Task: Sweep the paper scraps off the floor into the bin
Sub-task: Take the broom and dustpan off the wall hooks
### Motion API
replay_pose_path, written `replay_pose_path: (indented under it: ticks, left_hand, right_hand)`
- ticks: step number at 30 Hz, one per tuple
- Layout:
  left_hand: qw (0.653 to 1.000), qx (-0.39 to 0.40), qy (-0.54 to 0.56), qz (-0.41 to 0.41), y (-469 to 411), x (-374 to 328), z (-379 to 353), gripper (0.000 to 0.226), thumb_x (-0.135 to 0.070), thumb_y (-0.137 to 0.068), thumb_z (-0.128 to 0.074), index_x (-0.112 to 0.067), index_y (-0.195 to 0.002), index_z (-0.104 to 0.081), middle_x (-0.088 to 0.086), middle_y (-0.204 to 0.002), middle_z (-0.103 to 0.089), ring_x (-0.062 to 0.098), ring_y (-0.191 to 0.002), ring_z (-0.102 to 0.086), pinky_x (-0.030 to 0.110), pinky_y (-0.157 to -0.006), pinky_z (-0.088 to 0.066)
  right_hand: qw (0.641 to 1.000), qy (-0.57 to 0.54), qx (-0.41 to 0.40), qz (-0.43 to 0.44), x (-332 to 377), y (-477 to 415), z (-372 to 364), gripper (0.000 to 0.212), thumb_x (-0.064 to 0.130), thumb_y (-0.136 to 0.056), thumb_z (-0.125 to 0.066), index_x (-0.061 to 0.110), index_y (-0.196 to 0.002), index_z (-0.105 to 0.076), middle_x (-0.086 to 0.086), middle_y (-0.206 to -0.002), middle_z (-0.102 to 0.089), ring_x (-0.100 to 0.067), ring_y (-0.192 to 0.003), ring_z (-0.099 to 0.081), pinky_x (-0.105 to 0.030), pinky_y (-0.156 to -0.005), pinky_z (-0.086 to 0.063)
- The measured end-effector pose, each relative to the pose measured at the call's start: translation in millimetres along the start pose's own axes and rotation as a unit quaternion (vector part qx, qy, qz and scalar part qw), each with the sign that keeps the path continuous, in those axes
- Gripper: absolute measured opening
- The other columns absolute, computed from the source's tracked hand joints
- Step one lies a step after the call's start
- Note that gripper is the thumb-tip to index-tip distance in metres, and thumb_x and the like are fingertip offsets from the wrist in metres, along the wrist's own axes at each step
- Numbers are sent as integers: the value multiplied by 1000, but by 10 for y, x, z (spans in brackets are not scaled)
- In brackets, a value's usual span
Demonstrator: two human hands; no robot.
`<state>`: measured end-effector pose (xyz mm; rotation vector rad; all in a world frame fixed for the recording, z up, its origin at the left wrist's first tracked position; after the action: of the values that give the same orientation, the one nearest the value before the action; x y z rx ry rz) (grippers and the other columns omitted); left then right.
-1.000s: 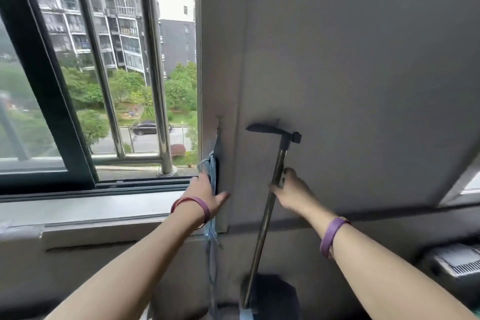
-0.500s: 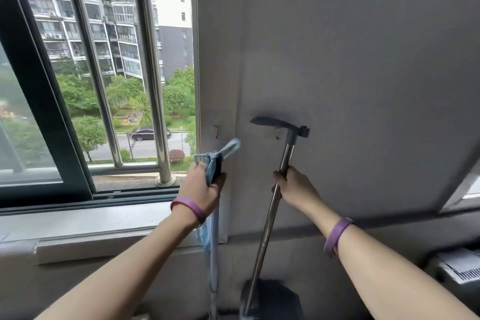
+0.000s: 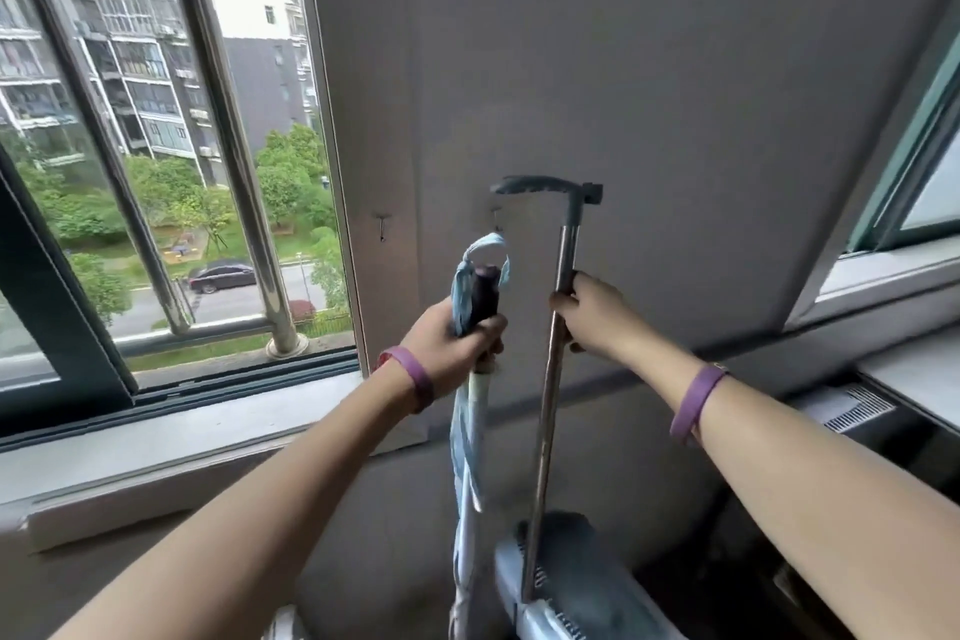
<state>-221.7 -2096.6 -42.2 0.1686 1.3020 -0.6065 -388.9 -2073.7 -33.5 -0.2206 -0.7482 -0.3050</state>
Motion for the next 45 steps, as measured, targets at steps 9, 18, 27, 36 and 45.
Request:
replay_pose_path:
  ticks: [9, 18, 27, 36, 45]
  left_hand:
    - [983, 94, 137, 81, 28, -18, -1004, 74, -28, -51, -89, 4, -110, -56, 23, -92, -71, 37, -79, -71, 45, -64, -58]
    - [955, 268, 91, 92, 455, -296, -2104, 48, 6, -71, -77, -7, -112, -55, 10, -84, -67, 23, -72, -70, 37, -66, -60]
    - [965, 253, -11, 71, 748, -401, -2758, 43, 0, -65, -79, 3, -104, -61, 15, -88, -68, 15, -65, -70, 35, -61, -60]
    - [948, 227, -221, 34, 1230, -102, -3226, 24, -24, -68, -78, -20, -82, -60, 2, -80, -64, 15, -72, -62, 23, -65, -47]
    - [939, 237, -207, 137, 1884, 597, -3344, 39, -25, -73, -65, -9, -104, -47, -4, -91, -56, 18, -81, -53, 24, -70, -39]
  right_hand:
    - [995, 94, 11, 26, -215, 456, 379, 23, 13, -96, -47, 6, -116, -56, -8, -104, -59, -22, -100, -57, -18, -66, -29]
    - [996, 84, 38, -3, -755, 965, 1011, 17, 29, -81, -71, 13, -86, -76, -2, -88, -75, -18, -87, -69, -32, -81, -54]
    - [967, -239, 64, -60, -1429, 1637, 1225, 17, 12, -89, -64, 7, -104, -70, -6, -95, -72, -10, -79, -66, -19, -70, -55]
    - [917, -126, 167, -340, -2290, 2557, 906, 52, 59, -96, -34, 14, -77, -53, -6, -52, -61, -15, -40, -55, -17, -43, -46]
    - [752, -480, 159, -424, -2759, 3423, -275, 38, 55, -87, -52, 19, -78, -57, -8, -79, -60, -23, -66, -61, -26, -62, -49]
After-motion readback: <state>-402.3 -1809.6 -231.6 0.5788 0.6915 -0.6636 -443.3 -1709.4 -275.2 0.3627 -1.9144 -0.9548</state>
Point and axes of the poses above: each hand's wrist, its own y-axis away from the middle knuckle, its own z-axis out of the back of the hand, x = y × z, the point moved 8 cm from there along -y, towards the middle knuckle
